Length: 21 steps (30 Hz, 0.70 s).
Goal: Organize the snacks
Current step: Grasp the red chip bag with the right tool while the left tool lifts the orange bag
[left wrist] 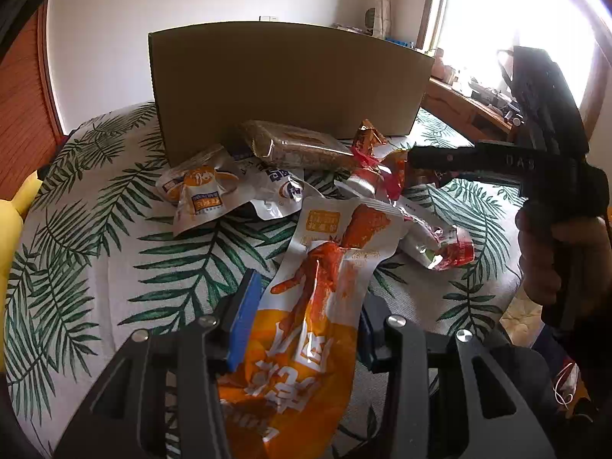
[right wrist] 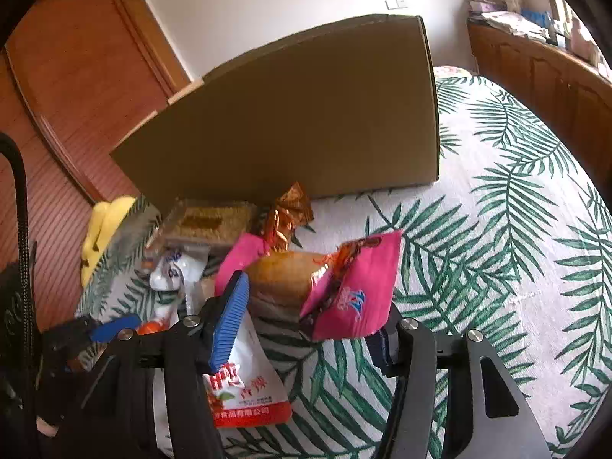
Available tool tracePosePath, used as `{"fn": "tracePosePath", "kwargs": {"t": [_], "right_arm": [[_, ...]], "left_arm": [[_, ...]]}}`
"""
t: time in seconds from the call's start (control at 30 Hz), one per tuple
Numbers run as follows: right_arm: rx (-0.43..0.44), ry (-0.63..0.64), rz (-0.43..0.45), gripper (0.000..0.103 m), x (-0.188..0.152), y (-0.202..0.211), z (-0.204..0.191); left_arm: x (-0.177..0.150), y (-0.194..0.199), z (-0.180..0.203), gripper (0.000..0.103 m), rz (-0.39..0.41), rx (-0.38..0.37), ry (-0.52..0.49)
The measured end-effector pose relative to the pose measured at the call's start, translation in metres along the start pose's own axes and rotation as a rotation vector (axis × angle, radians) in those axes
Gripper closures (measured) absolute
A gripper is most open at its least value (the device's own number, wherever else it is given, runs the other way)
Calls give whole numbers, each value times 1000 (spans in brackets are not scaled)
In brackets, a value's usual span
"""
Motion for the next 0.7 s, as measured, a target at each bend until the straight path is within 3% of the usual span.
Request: {"fn": "tracePosePath", "kwargs": {"t": [0.27, 0.53, 0.57, 0.7], "right_arm": [[-34, -3, -4, 43, 11, -13, 0], [-72, 58, -29, 43, 1, -22, -4], [-67, 60, -29, 45, 1, -22, -4], [-67, 73, -15, 49, -2, -17, -4]], "left_arm": [[1, 1, 3, 61, -1, 9, 1], [3, 12, 4, 66, 34, 8, 9], [4, 14, 5, 89, 38, -2, 13], [6, 20, 5, 87, 51, -7, 31]]}}
Point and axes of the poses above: each gripper's, at about its wrist camera, not at the fingertips, and y roughly against the way its jaws point, z to its right, x to its top, the point moved 9 cm from there along -y, roughly the way its jaws point, and after that the axes turned 7 degrees about -y, right-handed, at the moved point
